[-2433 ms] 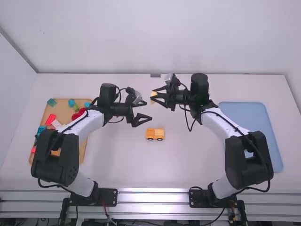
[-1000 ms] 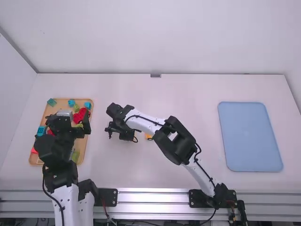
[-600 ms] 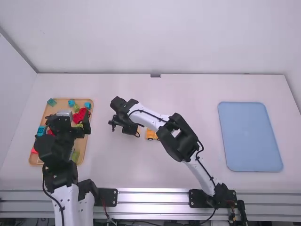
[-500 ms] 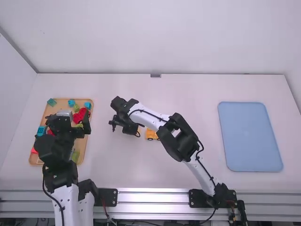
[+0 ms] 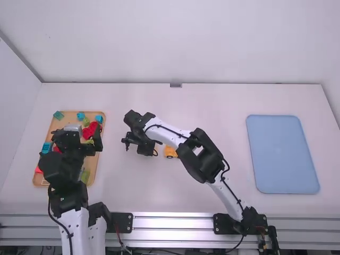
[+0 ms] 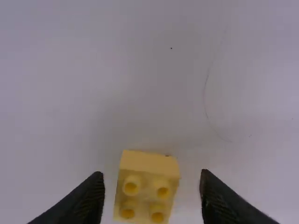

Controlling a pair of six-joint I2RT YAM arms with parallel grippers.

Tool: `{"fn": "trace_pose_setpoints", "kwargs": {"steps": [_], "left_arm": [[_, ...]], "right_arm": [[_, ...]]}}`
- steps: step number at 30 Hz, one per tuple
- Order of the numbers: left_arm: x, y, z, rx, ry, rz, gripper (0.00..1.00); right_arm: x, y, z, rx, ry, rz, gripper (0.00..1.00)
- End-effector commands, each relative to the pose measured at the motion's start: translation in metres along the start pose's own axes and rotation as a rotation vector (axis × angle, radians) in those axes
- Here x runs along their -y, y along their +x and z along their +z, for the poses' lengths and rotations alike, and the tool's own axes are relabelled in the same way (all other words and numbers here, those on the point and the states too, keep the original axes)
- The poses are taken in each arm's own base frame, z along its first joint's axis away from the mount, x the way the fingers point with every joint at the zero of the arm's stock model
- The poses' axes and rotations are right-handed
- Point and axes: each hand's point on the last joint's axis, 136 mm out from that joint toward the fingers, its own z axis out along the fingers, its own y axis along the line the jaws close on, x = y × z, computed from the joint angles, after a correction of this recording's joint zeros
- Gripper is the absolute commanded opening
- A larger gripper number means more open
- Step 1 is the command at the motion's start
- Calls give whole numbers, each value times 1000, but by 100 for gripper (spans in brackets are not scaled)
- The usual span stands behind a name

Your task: Assemble lego blocks to make yellow taxi

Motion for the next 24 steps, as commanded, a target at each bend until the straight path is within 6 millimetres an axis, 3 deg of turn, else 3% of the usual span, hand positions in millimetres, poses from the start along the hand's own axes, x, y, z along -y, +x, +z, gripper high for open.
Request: {"fn": "trace_pose_setpoints", "kwargs": {"steps": [1,3,8,12,15,17,18,21,24], "left_arm": [[0,10,1,-18,-1,-10,99],[0,10,1,-18,-2,-10,99],[0,8,1,-9,2,-8,99],[8,5,3,7,53,-1,99],[22,4,11,3,159,-15,99],[27,5,17,-13,205,-22,99],[33,7,24,-30,256,-13,99],[40,11,35,-65,340,-7,99],[54,16,48,-116,494,7,99]], "right_arm": [[1,-3,-1,5,-2,-1,75],[2,-4,-1,8,3,0,98],[8,-15,-17,67,21,23,98],[13,-20,-63,135,52,29,98],[29,-19,-110,223,103,55,98],[35,-18,-125,276,124,69,98],[41,-13,-140,322,151,87,98],[53,3,-159,399,217,155,98],[65,39,-175,484,301,249,98]]}}
